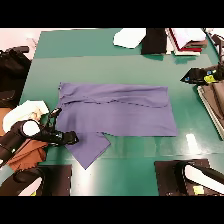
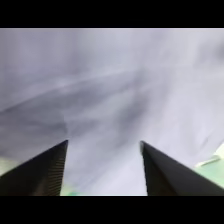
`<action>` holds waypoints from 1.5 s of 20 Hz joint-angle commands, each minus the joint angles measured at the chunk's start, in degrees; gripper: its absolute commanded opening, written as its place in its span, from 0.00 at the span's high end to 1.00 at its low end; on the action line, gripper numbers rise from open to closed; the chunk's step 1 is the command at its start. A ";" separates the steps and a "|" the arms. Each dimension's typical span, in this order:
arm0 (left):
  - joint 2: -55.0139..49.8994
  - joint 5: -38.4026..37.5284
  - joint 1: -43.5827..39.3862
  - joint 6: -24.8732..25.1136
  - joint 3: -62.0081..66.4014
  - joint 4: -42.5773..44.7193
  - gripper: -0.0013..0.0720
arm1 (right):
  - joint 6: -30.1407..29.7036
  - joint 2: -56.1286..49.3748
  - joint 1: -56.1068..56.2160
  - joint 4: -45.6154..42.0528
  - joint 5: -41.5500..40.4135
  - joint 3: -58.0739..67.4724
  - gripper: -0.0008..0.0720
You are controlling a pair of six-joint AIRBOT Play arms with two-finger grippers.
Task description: Fold the shirts.
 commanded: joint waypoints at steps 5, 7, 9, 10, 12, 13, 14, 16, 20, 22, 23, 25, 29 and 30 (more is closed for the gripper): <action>0.13 -6.51 -0.22 -4.55 2.80 11.43 0.22 | 0.02 0.02 0.00 -0.13 0.31 0.02 0.37; 0.11 -2.60 -0.22 -4.50 1.16 8.35 0.22 | 0.02 0.02 0.00 -0.13 0.31 0.02 0.37; -0.02 0.04 -0.22 -4.35 -1.20 4.94 0.22 | 0.02 0.02 0.00 -0.11 0.28 0.02 0.37; -0.07 0.42 -0.22 -4.33 -2.19 3.45 0.22 | 0.02 0.02 0.00 -0.09 0.28 0.02 0.37; -0.07 -0.52 -0.22 -4.24 -3.63 2.54 0.22 | 0.02 0.02 0.02 -0.07 0.33 0.02 0.37; -0.04 -1.38 -0.22 -3.82 -3.80 2.95 0.22 | 0.02 0.02 0.02 -0.04 0.33 0.02 0.37; -0.04 -1.36 -0.22 -3.82 -3.78 3.23 0.22 | 0.04 0.02 0.02 -0.04 0.33 0.02 0.37; -0.04 0.85 -0.22 -3.96 -3.78 3.08 0.23 | 0.02 0.02 0.02 -0.02 0.50 0.02 0.37; -0.04 5.79 -0.22 -4.42 -3.78 2.32 0.77 | 0.04 0.02 0.02 -0.02 0.63 0.02 0.37; -0.04 5.97 -0.22 -4.28 -3.61 1.68 0.91 | 0.02 0.02 0.02 -0.07 0.94 0.00 0.37; -0.04 5.29 -0.20 -3.96 -2.95 1.86 0.95 | 0.02 0.02 -0.04 -0.13 1.09 -0.02 0.37; 0.37 2.58 -0.22 -3.78 0.20 3.91 0.95 | -0.17 0.28 -1.44 -0.20 2.89 -1.01 0.37; 0.37 -3.17 -0.22 -0.28 9.18 8.35 0.95 | -2.78 3.91 -9.40 -3.54 5.77 -15.23 0.35; 0.37 -3.28 -0.22 -0.02 10.38 8.17 0.95 | -3.19 4.61 -12.24 -3.67 6.58 -20.39 0.14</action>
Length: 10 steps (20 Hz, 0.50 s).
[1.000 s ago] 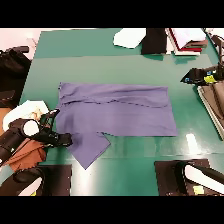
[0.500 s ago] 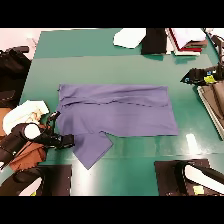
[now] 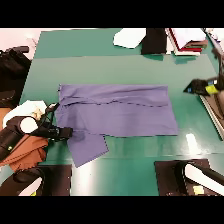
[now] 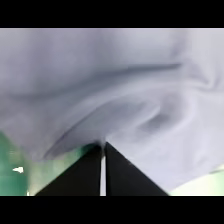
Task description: Fold the shirts.
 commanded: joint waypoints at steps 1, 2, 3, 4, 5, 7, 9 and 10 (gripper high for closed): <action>0.13 -2.56 -0.02 2.29 5.35 1.18 0.95 | -1.62 2.21 -7.82 -1.55 2.71 -14.34 0.09; 0.13 -2.21 -0.02 2.29 5.53 1.09 0.95 | -1.86 2.14 -10.01 -1.03 2.38 -19.10 0.09; 0.13 -2.05 -0.02 2.27 5.49 1.11 0.95 | -2.51 1.77 -11.52 -0.37 1.70 -23.37 0.10; 0.13 -1.99 -0.02 2.27 5.49 1.07 0.95 | -2.54 1.16 -12.07 -0.31 0.42 -26.95 0.18; 0.13 -2.10 -0.02 2.27 5.49 1.05 0.95 | -2.54 0.46 -12.07 0.09 -1.11 -29.35 0.20; 0.13 -2.34 -0.02 2.27 5.49 1.05 0.95 | -3.85 -0.98 -10.97 4.13 -3.89 -32.17 0.22; 0.13 -2.25 -0.02 2.29 5.49 1.05 0.95 | -4.37 -2.10 -7.67 6.36 -5.51 -32.13 0.36; 0.13 -2.34 -0.02 2.34 5.49 1.07 0.95 | -4.46 -2.19 -5.29 6.51 -6.05 -31.32 0.48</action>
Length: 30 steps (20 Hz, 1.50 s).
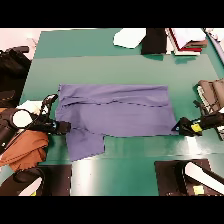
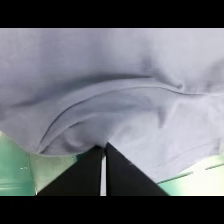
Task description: Fold the shirts.
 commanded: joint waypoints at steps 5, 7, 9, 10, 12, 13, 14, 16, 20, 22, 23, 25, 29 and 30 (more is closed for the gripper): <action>0.04 -9.57 0.00 4.39 2.51 2.56 0.95 | -0.98 6.27 12.76 -6.08 0.35 5.09 0.96; 0.04 -14.27 0.00 6.36 3.63 2.60 0.95 | -0.96 10.86 13.42 -9.81 3.91 7.32 0.96; 0.04 -18.10 0.00 7.30 3.76 2.58 0.95 | -0.83 15.56 13.35 -13.88 7.28 8.81 0.96; 0.04 -19.06 0.00 8.09 4.15 2.75 0.95 | -0.76 17.75 13.18 -15.78 8.26 9.31 0.96; 0.04 -16.24 0.02 8.09 6.95 4.24 0.95 | -0.24 20.09 12.00 -16.17 8.37 10.60 0.96; 0.02 -13.16 0.02 8.04 9.03 5.44 0.95 | 0.70 19.69 11.69 -16.04 8.26 11.78 0.96; 0.02 -9.53 0.02 8.02 11.23 7.13 0.95 | 0.74 18.29 11.74 -15.72 7.91 13.42 0.96; -1.14 -4.26 0.11 8.04 14.25 10.73 0.95 | 0.76 13.81 13.35 -15.72 7.13 17.66 0.96; -10.38 4.17 4.28 8.74 19.47 12.31 0.95 | 4.22 1.14 17.05 -15.67 2.73 27.91 0.96; -16.65 7.76 6.51 10.14 23.71 12.09 0.95 | 4.22 -5.11 18.29 -15.63 2.99 33.05 0.96; -20.06 9.09 6.60 12.39 25.90 11.91 0.95 | 4.22 -8.00 18.95 -15.63 2.95 35.47 0.96; -26.03 10.91 6.56 15.56 29.46 10.47 0.95 | 4.63 -13.05 19.80 -15.58 3.04 39.80 0.96; -34.71 13.11 6.56 15.52 33.99 10.40 0.95 | 4.63 -21.24 19.15 -8.15 2.95 46.80 0.96; -35.50 13.22 6.56 15.50 34.16 10.40 0.95 | 4.59 -22.84 19.17 -6.03 2.89 48.11 0.96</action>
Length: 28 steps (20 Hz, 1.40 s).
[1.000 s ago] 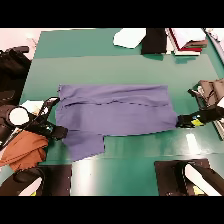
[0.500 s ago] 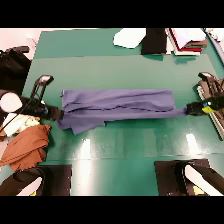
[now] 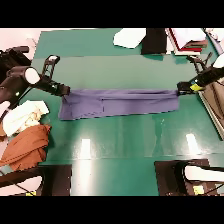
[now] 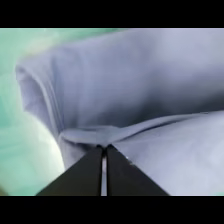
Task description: Fold the shirts.
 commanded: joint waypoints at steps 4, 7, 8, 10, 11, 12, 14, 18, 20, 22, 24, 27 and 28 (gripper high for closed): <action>-5.14 0.90 0.20 -0.11 4.15 -0.39 0.20 | -1.42 -9.97 -0.96 11.30 -1.31 8.81 0.40; -5.14 -3.30 0.17 -0.98 8.17 -0.57 0.46 | -5.09 -10.32 -3.76 15.72 0.55 8.44 0.18; -5.14 -3.98 0.17 -0.92 9.03 -2.16 0.65 | -5.60 -10.32 -5.09 15.87 1.51 7.45 0.17; -5.09 -3.80 0.17 -0.87 9.33 -6.69 0.95 | -6.93 -10.32 -8.55 15.85 2.80 3.69 0.15; -5.09 -3.39 0.00 -0.90 9.31 -9.07 0.95 | -6.95 -10.32 -10.14 15.89 2.34 1.40 0.11; -5.11 -2.69 -0.55 -0.90 9.31 -10.64 0.95 | -6.99 -10.38 -11.91 15.87 1.53 -0.83 0.11; -5.27 -0.83 -2.97 -0.94 9.27 -12.20 0.95 | -7.50 -10.51 -14.71 16.79 -0.94 -5.55 0.11; -6.73 4.98 -10.05 -3.74 9.27 -12.46 0.95 | -11.82 -14.40 -14.91 26.97 -2.12 -9.94 0.14; -8.37 7.04 -13.20 -6.27 9.29 -12.55 0.95 | -12.98 -16.11 -11.89 29.44 -3.82 -9.07 0.33; -10.34 10.03 -16.06 -7.15 9.49 -13.03 0.95 | -13.77 -16.31 -8.44 29.20 -5.29 -6.78 0.80; -13.11 10.97 -17.99 -7.15 11.61 -14.01 0.95 | -13.73 -15.65 -6.51 29.29 -3.87 -2.43 0.96; -19.28 10.27 -19.76 -7.10 17.20 -15.56 0.95 | -11.91 -10.84 -4.48 29.35 -0.13 5.05 0.96; -21.51 10.14 -20.09 -7.10 19.06 -16.31 0.95 | -9.51 -8.94 -3.50 29.35 0.44 7.50 0.96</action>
